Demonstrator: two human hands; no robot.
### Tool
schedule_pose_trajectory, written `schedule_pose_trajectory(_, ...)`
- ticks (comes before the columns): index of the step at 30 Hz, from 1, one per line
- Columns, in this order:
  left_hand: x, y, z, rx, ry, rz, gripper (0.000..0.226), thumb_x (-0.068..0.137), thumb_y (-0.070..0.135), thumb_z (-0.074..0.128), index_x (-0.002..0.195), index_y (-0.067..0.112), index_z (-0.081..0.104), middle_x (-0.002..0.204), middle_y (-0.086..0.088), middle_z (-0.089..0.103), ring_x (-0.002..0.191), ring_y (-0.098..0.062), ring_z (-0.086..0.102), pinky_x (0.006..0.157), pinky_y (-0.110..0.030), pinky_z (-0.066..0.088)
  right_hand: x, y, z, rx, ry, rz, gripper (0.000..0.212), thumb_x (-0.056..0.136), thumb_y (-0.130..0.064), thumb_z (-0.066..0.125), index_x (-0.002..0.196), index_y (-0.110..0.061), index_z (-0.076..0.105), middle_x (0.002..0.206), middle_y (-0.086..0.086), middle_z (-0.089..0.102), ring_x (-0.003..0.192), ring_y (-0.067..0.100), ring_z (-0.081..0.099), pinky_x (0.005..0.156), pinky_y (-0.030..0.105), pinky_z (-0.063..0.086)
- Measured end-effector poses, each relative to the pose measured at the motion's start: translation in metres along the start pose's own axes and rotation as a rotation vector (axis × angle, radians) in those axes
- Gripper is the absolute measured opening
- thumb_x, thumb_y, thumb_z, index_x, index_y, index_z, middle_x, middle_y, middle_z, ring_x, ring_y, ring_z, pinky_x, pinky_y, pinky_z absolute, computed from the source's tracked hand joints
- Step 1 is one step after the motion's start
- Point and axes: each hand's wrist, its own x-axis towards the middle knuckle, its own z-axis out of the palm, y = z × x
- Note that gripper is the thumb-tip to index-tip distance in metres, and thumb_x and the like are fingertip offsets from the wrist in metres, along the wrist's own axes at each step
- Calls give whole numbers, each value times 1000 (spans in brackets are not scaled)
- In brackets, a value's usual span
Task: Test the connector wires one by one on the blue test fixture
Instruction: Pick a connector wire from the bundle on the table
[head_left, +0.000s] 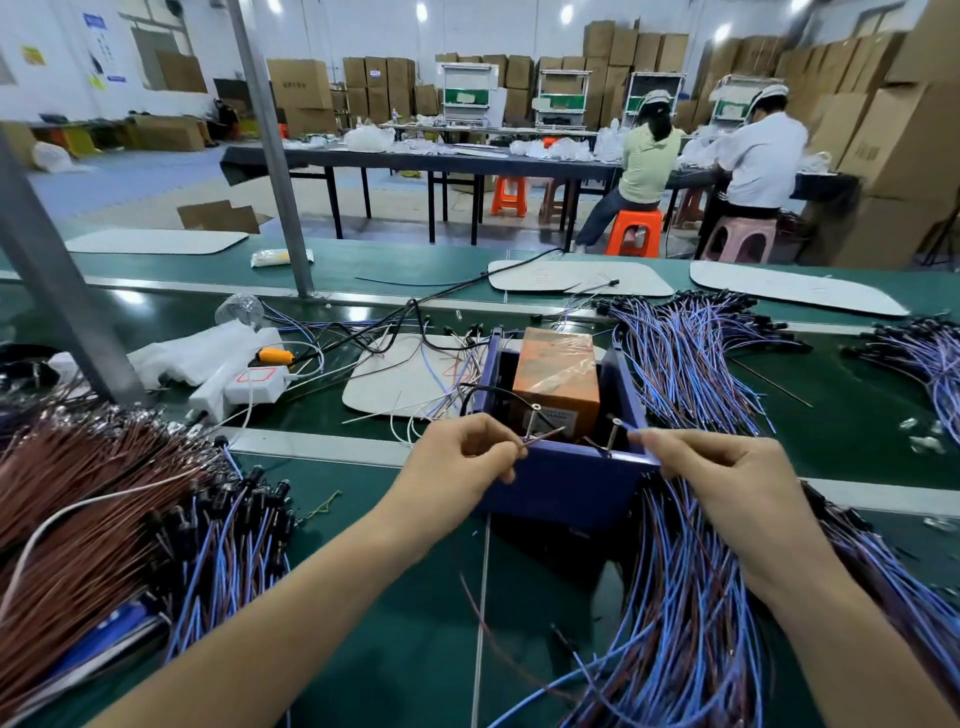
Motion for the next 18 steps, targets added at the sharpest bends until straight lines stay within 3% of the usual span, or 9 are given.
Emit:
schedule_pose_trajectory(3,5,-13,0,203,113,76,15,85,16,66,70,19,65,54,11,59,47,3,45,50,-11,35,5,10,3,-218,44,-22,15,79,-25,76,70,-36,74,70,-15,72,73,-2,65,71,18,48)
schedule_pose_trajectory(7,14,-20,3,300,220,116,20,83,19,67,65,24,61,53,12,57,49,4,47,52,-9,35,12,21,7,-373,186,-50,2,81,-26,75,82,-26,77,77,-9,72,78,6,65,70,25,46)
schedule_pose_trajectory(12,17,-23,1,319,277,118,19,84,20,68,66,23,63,54,11,57,49,4,48,53,-9,36,14,29,6,-403,238,-57,5,82,-27,74,84,-24,77,78,-7,71,77,7,64,66,22,45)
schedule_pose_trajectory(18,15,-23,0,301,299,131,19,85,21,66,67,23,62,56,10,59,52,4,50,54,-9,38,15,32,6,-384,253,-61,6,82,-25,74,83,-20,77,71,-10,70,69,2,62,64,5,41)
